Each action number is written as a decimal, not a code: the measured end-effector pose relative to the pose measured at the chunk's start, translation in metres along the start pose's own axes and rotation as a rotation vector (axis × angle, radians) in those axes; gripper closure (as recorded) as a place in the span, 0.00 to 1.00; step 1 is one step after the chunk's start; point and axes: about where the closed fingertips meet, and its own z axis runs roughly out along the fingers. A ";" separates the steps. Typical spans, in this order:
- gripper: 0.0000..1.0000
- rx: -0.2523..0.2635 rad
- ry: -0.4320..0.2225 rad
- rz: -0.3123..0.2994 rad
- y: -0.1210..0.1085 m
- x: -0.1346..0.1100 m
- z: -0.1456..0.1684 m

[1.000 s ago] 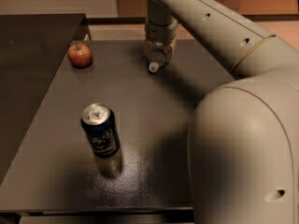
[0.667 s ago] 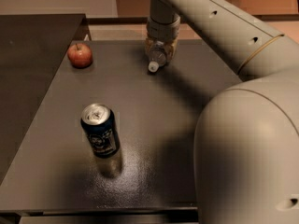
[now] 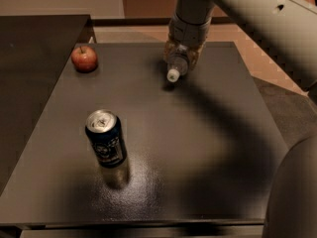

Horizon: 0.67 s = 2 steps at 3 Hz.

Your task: Move blue plastic bottle near pepsi can

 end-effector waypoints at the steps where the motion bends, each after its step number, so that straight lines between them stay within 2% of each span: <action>1: 1.00 0.007 -0.033 -0.005 0.028 -0.040 -0.025; 2: 1.00 -0.004 -0.071 -0.019 0.053 -0.084 -0.040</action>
Offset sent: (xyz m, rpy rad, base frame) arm -0.1776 -0.0295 0.0068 0.0064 0.1305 0.0575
